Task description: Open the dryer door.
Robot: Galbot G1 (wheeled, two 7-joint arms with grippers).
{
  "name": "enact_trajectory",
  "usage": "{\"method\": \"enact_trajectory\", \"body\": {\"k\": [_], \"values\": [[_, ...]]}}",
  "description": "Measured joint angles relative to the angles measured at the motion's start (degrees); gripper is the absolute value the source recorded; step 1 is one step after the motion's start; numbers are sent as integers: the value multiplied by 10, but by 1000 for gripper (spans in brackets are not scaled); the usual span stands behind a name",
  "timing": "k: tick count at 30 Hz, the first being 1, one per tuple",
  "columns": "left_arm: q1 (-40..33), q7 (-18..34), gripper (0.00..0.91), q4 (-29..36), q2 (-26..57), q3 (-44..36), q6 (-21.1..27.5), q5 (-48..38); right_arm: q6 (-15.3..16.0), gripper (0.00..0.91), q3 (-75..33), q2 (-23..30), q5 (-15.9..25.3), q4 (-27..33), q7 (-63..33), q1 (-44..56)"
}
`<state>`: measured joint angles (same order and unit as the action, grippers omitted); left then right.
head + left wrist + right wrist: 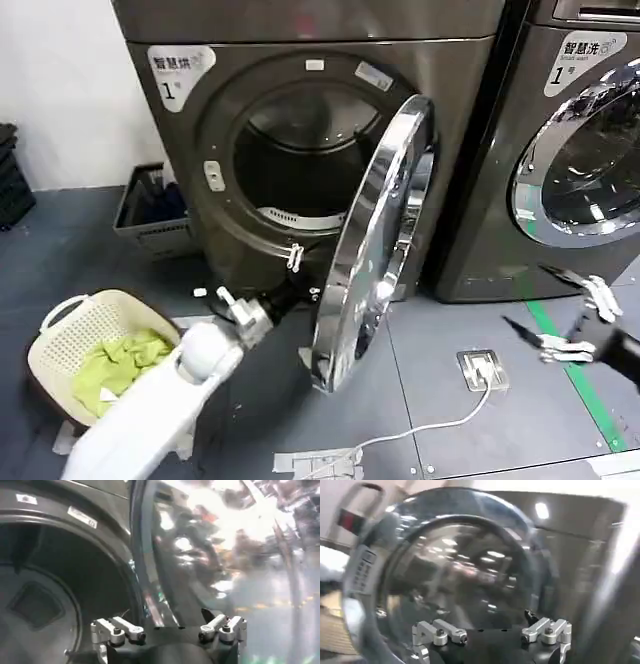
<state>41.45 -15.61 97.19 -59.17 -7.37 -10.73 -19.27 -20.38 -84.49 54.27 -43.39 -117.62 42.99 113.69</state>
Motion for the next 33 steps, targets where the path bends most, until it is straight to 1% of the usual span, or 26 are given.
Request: {"method": "enact_trajectory", "body": {"k": [4,10,13,18,24,30,33], "values": [[-15,1,907,-12,-13,-16,-2,0,-10,907,-44,64,8,1,-18,8],[-36,3,907,-31,-35,-45,-3,2,-27,907,-99,149,44,15,-57,6],[-48,4,907,-41,-48,-58,-3,4,-25,907,-125,184,56,25,-83,0],[-67,7,907,-64,-73,-82,-3,8,-6,907,-156,234,101,32,-140,-19],[-85,15,907,-86,-107,-105,1,14,-4,907,-184,289,148,34,-213,-47],[-101,23,907,-112,-136,-123,4,19,-10,907,-212,343,162,31,-262,-60],[-110,27,907,-125,-150,-130,5,20,-9,907,-223,365,176,31,-288,-61]]}}
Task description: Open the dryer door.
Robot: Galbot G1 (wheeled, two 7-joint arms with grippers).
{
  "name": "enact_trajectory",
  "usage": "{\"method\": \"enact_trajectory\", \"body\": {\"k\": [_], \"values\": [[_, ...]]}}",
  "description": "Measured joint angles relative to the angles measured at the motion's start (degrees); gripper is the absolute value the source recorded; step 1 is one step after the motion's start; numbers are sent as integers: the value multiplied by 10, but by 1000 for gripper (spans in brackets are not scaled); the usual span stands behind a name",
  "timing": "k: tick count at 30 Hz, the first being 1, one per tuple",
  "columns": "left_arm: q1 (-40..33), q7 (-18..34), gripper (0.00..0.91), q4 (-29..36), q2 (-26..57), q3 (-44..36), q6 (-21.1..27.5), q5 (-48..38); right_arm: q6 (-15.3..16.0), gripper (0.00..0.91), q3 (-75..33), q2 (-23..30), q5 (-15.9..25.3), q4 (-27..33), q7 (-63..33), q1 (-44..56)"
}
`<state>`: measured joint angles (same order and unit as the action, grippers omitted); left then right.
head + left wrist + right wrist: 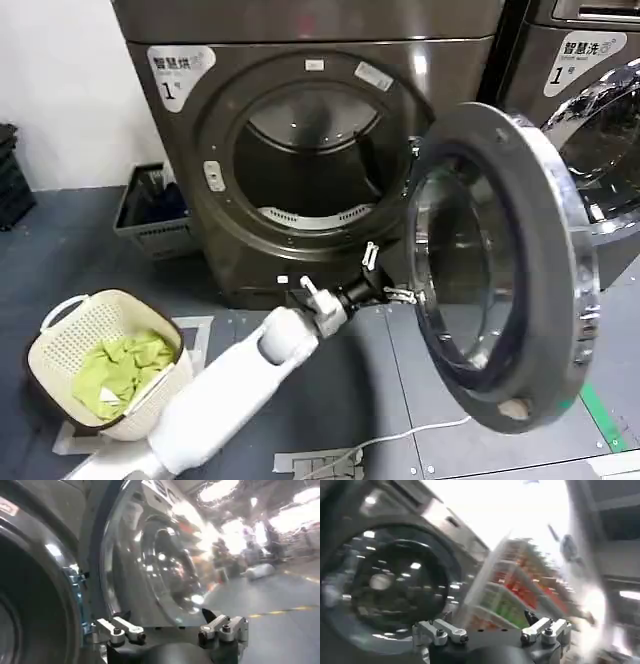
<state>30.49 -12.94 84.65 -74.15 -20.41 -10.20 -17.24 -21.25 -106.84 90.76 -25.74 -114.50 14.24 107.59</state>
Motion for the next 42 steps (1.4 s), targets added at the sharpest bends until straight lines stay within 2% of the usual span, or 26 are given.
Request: {"method": "enact_trajectory", "body": {"k": [2,12,18,23,29,32,42], "values": [[-8,3,907,-11,-11,-5,1,1,4,907,-8,14,15,1,-19,-3],[-42,17,907,-67,-66,-16,12,10,50,907,-29,14,69,11,-150,-26],[-48,20,907,-90,-98,-18,20,18,105,907,-57,14,95,33,-245,-42],[-49,22,907,-106,-119,-22,22,24,152,907,-92,14,146,61,-307,-47],[-49,31,907,-119,-139,-24,28,33,173,907,-120,14,219,103,-371,-55],[-50,33,907,-125,-148,-24,31,34,174,907,-130,14,240,122,-392,-56],[-58,63,907,-140,-176,-30,50,39,170,907,-142,14,254,132,-406,-58]]}}
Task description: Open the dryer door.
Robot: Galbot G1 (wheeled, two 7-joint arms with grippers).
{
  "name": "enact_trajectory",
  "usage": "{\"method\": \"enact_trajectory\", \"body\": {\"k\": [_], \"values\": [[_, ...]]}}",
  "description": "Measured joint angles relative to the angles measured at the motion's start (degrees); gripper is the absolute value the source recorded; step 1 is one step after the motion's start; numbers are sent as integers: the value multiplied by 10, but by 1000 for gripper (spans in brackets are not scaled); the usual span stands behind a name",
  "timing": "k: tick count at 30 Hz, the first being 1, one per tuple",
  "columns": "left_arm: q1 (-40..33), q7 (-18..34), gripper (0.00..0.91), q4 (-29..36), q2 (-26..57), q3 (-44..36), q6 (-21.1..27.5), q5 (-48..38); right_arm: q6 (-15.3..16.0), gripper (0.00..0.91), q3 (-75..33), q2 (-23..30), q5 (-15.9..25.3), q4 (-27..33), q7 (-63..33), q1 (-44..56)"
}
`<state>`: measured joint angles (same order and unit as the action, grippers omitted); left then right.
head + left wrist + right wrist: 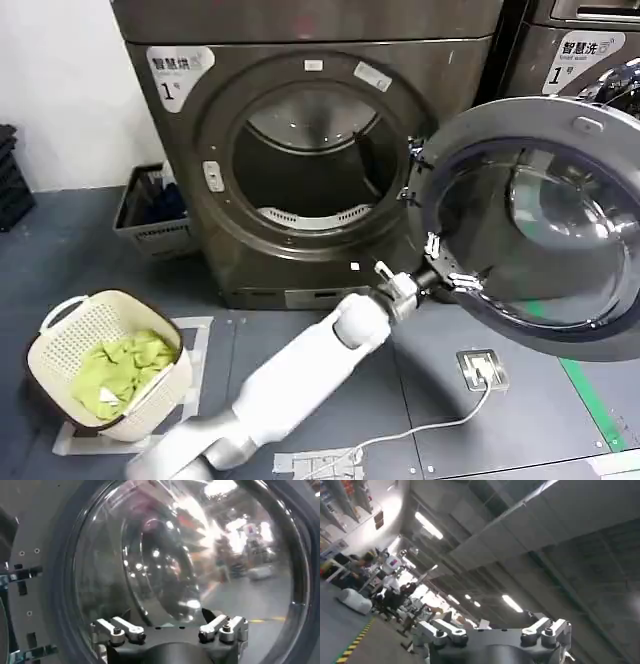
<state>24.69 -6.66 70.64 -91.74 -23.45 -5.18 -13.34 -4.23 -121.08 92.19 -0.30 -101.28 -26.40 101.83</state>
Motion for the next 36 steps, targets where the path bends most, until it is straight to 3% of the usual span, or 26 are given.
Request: {"method": "enact_trajectory", "body": {"k": [5,17,24,36], "values": [[-6,23,907,-9,-5,-1,18,-2,0,907,-1,0,0,-2,0,0],[7,1,907,16,-5,-3,33,-10,6,907,6,0,-1,-12,10,-5],[40,-13,907,92,-3,-5,60,-24,16,907,14,0,-10,-29,23,-9],[105,-14,907,256,121,31,76,-44,16,907,19,0,-28,-38,28,-7]]}}
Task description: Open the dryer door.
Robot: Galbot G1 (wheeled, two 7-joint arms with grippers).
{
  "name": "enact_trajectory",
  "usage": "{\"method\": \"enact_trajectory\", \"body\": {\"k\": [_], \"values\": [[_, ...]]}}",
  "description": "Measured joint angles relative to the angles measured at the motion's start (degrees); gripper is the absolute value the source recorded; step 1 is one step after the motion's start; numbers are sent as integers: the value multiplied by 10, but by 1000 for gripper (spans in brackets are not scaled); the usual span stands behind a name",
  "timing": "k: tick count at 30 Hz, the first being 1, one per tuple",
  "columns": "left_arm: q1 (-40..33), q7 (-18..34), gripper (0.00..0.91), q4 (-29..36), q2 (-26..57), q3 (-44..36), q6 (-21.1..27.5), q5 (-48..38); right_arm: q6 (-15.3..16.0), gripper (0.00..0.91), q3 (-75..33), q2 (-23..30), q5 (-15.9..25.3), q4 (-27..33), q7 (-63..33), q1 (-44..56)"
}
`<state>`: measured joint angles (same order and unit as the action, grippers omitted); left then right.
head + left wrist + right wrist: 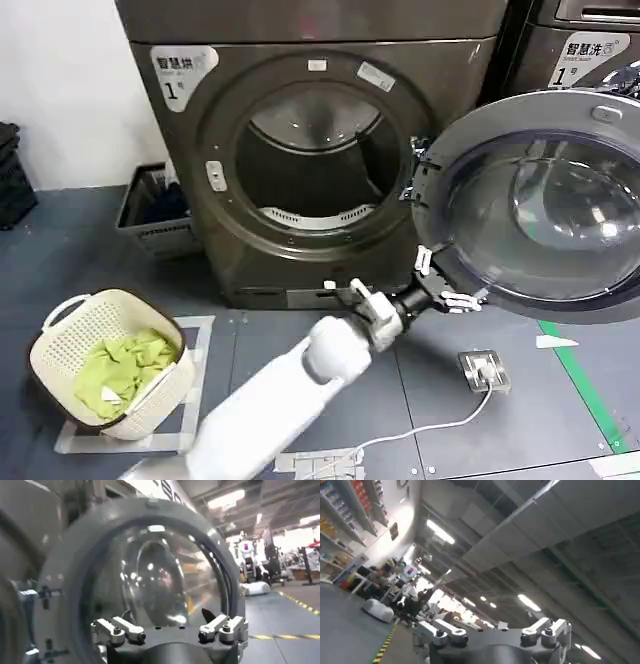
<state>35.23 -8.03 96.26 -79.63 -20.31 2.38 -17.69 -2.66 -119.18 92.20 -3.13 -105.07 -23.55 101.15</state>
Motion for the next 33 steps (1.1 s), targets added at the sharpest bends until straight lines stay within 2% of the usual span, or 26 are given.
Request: {"method": "enact_trajectory", "body": {"k": [11,20,26,33], "values": [[66,5,907,94,91,64,-4,-2,-1,907,13,0,-10,-11,11,0],[157,20,907,180,170,144,8,-2,5,907,35,0,-13,-21,16,-6],[224,71,907,222,214,229,63,-28,10,907,47,0,-16,-19,19,-6],[278,139,907,263,263,330,169,-100,10,907,62,0,-18,-18,23,-12]]}}
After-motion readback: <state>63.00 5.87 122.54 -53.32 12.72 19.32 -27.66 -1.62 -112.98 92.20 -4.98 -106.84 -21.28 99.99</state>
